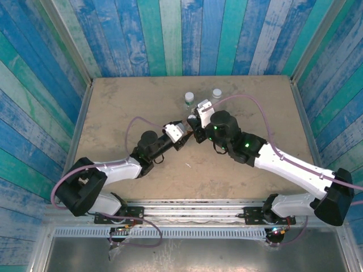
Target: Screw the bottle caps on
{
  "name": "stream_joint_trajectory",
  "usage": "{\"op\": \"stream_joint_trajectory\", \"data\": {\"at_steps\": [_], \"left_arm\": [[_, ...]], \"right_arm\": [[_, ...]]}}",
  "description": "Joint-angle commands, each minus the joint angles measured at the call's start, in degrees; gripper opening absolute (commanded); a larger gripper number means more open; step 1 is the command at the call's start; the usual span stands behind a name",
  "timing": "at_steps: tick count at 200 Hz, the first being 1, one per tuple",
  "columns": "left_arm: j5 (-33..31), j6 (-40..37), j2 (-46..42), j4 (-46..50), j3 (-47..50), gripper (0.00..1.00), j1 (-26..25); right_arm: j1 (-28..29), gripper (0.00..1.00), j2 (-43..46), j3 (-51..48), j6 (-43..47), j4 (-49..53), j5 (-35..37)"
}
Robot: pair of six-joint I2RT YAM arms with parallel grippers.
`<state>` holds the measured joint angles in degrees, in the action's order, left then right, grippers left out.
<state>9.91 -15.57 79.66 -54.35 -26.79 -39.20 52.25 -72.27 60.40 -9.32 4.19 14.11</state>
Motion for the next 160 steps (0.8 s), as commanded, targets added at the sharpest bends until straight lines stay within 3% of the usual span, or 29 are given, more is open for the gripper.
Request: {"op": "stream_joint_trajectory", "data": {"at_steps": [1,18,38,52,66,79,127,160], "left_arm": [[-5.75,0.59,1.04,-4.46,-0.58,0.53,1.82],[0.90,3.50,0.63,-7.07,2.86,0.53,4.55],[12.70,3.49,-0.78,-11.58,6.88,0.53,7.10],[22.70,0.07,-2.95,-9.98,7.69,0.54,7.38],[32.98,-3.97,-5.56,-1.46,5.96,0.56,7.38],[38.36,-6.39,-7.30,5.40,4.04,0.56,7.38],[48.73,-9.87,-10.41,16.30,0.82,0.55,7.38],[50.35,-9.88,-9.80,16.60,0.90,0.55,7.38]], "right_arm": [[-0.72,0.22,2.91,-2.72,2.11,0.21,3.82],[-1.05,0.51,6.96,-3.23,15.16,1.46,-8.97],[-2.08,0.64,10.49,-2.58,23.72,6.64,-16.85],[-3.45,0.67,12.20,-2.09,29.09,9.99,-23.37],[-4.15,0.68,13.24,-1.42,34.15,13.15,-30.35],[-4.06,0.67,13.22,0.19,37.27,16.39,-34.61],[-4.11,0.61,7.77,6.38,44.39,26.10,-41.75],[-4.16,0.52,4.20,8.58,44.24,27.32,-45.03]]}}
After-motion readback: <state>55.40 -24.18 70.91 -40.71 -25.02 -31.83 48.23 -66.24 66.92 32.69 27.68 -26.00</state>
